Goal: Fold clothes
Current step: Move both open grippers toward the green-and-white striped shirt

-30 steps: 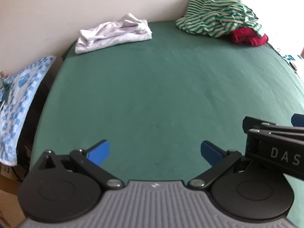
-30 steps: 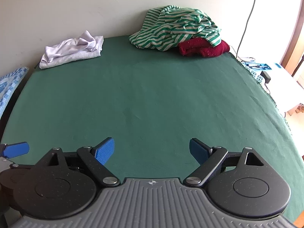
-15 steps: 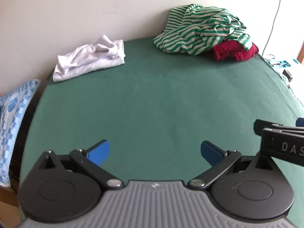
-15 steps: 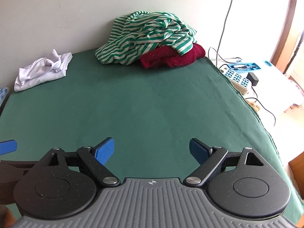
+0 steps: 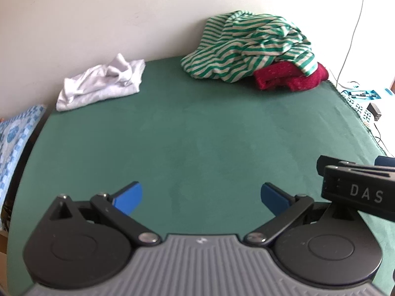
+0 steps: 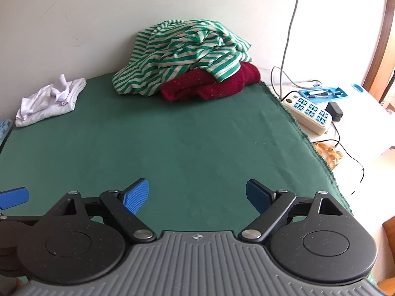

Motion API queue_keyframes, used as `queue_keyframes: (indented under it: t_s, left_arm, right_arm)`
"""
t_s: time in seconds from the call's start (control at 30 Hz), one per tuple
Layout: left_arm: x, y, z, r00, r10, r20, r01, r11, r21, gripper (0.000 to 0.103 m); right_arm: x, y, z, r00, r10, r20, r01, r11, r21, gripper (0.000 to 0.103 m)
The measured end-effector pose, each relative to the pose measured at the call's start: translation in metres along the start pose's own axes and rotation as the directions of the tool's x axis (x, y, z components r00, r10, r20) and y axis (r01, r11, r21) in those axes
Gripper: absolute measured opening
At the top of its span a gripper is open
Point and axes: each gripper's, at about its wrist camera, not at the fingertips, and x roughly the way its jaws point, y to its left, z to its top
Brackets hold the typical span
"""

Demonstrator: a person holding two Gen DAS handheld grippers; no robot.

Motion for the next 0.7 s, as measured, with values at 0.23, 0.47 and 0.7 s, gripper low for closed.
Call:
queue_keyframes:
  t_s: [0.23, 0.47, 0.7]
  left_arm:
    - [-0.004, -0.022, 0.005, 1.000, 0.004, 0.014, -0.005, 0.999, 0.044, 0.102]
    - [0.000, -0.024, 0.007, 1.000, 0.003, 0.005, -0.003, 0.999, 0.050, 0.102]
    - [0.009, -0.025, 0.010, 1.000, -0.017, -0.024, 0.018, 0.999, 0.047, 0.102]
  right_arm:
    - [0.001, -0.014, 0.002, 1.000, 0.001, 0.002, -0.001, 1.000, 0.021, 0.088]
    - [0.004, -0.016, 0.003, 1.000, -0.010, -0.004, 0.010, 1.000, 0.026, 0.088]
    - [0.009, -0.016, 0.001, 1.000, -0.010, -0.016, 0.010, 1.000, 0.028, 0.088]
